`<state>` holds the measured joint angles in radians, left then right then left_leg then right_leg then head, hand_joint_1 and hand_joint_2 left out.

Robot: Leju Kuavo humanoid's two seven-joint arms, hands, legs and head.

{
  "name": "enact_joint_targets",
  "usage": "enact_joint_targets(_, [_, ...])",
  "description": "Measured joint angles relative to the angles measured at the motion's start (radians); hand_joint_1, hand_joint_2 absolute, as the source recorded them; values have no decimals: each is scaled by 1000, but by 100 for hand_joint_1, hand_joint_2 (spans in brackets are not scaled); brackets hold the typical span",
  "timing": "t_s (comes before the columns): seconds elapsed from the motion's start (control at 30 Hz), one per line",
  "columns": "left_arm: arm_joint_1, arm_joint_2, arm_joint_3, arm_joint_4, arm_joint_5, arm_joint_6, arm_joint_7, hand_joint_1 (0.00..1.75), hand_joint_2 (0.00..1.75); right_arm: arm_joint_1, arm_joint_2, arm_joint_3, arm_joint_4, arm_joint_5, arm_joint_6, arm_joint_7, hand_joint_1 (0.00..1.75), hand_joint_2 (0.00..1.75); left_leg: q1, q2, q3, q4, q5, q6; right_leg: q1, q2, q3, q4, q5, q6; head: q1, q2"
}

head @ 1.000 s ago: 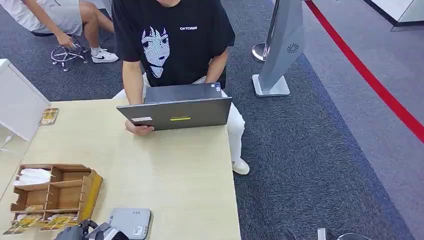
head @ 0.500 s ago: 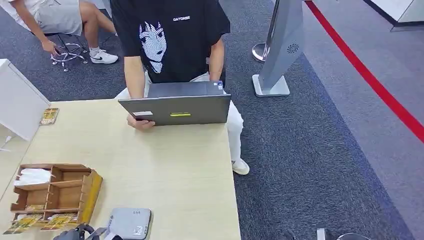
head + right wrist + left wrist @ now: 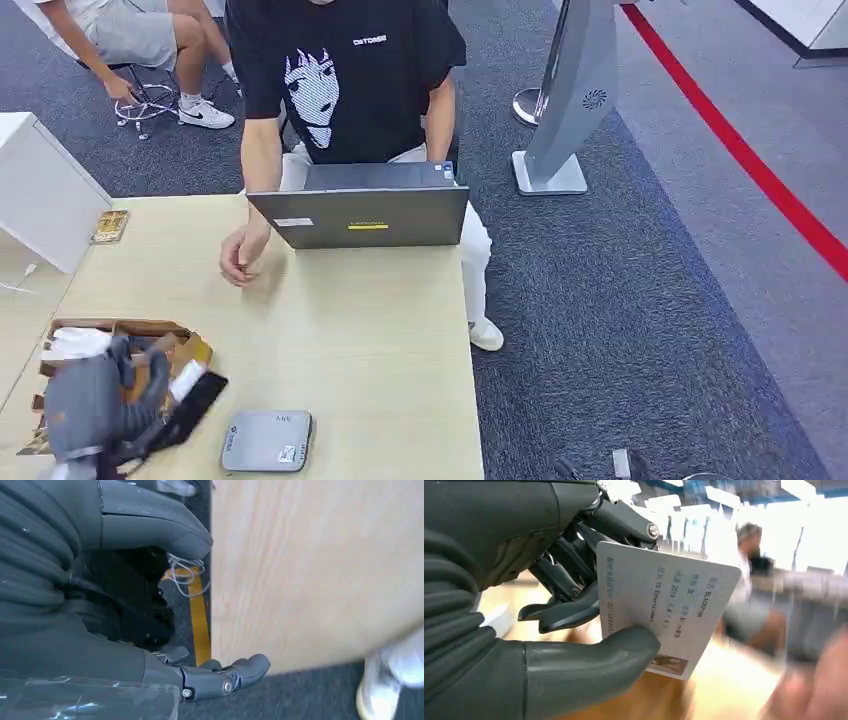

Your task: Pass the card to the sensor for recognition and then transmit it.

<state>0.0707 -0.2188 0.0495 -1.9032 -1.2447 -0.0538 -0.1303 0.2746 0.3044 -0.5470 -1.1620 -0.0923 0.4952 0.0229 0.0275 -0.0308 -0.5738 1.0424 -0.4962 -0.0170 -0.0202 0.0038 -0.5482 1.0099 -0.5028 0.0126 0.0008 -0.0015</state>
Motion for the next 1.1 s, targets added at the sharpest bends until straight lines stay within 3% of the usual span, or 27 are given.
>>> enact_joint_targets(0.1, [-107, 78, -37, -8, 9, 18, 34, 175, 175, -1, 0, 0, 16, 29, 16, -3, 0, 175, 0, 5, 3, 0, 2, -2, 0, 6, 0, 1, 4, -3, -4, 0])
enact_joint_targets(0.27, [-149, 139, -53, -8, 10, 38, 34, 175, 175, -2, 0, 0, 31, 30, 24, -3, 0, 175, 0, 8, 2, 0, 2, -2, 0, 9, -2, 1, 5, -3, -4, 0])
enact_joint_targets(0.5, [-150, 141, -53, -8, 10, 38, 34, 175, 175, -2, 0, 0, 31, 30, 24, -3, 0, 175, 0, 8, 2, 0, 2, -2, 0, 9, -2, 1, 5, -3, -4, 0])
enact_joint_targets(0.67, [-169, 178, -61, -21, 12, 65, 35, 175, 175, -3, 0, 0, 44, 43, 28, -3, 0, 175, 0, 8, 0, 0, 2, -2, 0, 9, -3, 0, 5, -2, -4, 0])
enact_joint_targets(1.1, [-184, 205, -48, -22, 12, 72, 43, 175, 175, -3, 0, 0, 46, 45, 34, -1, 0, 175, 0, 8, 0, 0, 2, -2, 0, 10, -3, 0, 5, -2, -4, 0])
